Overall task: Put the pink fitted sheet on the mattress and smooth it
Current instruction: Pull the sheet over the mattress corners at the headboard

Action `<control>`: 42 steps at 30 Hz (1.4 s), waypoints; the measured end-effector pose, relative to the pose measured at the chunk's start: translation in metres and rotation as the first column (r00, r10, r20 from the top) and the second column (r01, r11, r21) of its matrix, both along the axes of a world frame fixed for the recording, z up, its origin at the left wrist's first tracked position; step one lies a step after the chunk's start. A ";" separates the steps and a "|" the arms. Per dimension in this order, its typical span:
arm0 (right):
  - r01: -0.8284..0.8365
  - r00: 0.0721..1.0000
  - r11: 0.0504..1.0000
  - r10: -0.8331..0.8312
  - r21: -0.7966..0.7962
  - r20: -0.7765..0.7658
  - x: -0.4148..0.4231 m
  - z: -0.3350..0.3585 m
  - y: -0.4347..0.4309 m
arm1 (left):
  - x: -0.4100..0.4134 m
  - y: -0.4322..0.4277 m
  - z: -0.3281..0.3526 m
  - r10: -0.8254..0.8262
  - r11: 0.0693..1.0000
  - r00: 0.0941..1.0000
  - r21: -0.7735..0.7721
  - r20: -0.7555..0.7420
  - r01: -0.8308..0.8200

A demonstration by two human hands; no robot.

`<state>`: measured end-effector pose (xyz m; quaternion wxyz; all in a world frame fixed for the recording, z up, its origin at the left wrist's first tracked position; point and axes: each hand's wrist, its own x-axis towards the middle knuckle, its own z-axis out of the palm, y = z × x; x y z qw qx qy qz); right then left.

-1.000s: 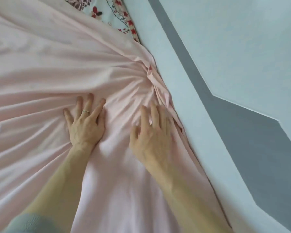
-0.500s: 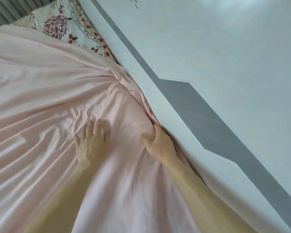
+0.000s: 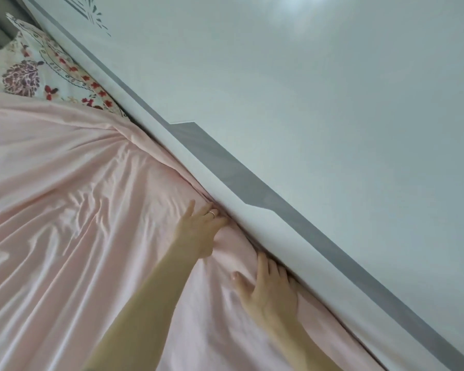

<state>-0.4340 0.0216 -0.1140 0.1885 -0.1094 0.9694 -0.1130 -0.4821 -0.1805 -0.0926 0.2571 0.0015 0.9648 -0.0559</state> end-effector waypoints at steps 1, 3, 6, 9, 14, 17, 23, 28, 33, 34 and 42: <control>0.007 1.000 1.000 -0.007 -0.010 0.020 0.000 0.001 0.002 | -0.004 -0.001 -0.001 0.017 1.000 0.999 -0.018 0.036 -0.016; 0.006 0.999 0.999 -0.005 -0.033 0.047 -0.003 0.003 0.002 | -0.016 -0.003 0.001 0.033 0.998 0.995 -0.060 0.094 -0.027; -0.032 0.988 0.998 0.040 -0.057 0.147 -0.013 0.007 0.002 | -0.031 -0.005 0.003 -0.022 0.990 0.995 -0.135 0.095 0.035; 0.014 0.948 0.988 0.036 -0.156 0.317 -0.029 0.016 0.003 | -0.037 -0.008 0.011 -0.155 0.962 0.983 -0.211 0.093 0.172; 0.184 0.820 0.941 0.011 -0.282 0.572 -0.046 0.017 0.008 | -0.050 -0.016 0.029 -0.192 0.939 0.973 -0.265 0.127 0.220; 0.110 0.908 0.965 -0.001 -0.237 0.418 -0.041 0.012 0.010 | -0.045 -0.014 0.014 -0.155 0.960 0.987 -0.227 0.046 0.162; -0.071 0.944 0.975 -0.003 -0.213 -0.331 0.015 -0.011 -0.005 | 0.011 0.007 -0.028 0.518 0.855 0.704 0.299 -0.486 -0.423; -0.486 0.860 0.859 0.437 -0.163 -0.263 0.026 -0.024 0.014 | 0.126 0.030 -0.045 0.705 0.697 0.667 0.409 -0.241 -0.589; -0.312 0.921 0.948 0.287 -0.056 -0.265 -0.007 -0.027 0.046 | 0.236 0.031 -0.062 0.862 0.502 0.496 0.310 -0.104 -0.807; -0.280 0.924 0.959 0.256 -0.050 -0.283 0.005 -0.022 0.043 | 0.256 0.035 -0.061 0.881 0.468 0.464 0.305 -0.092 -0.829; -0.163 0.951 0.985 0.171 0.052 -0.256 0.073 -0.024 0.138 | 0.339 0.128 -0.061 0.880 0.448 0.473 0.399 -0.038 -0.801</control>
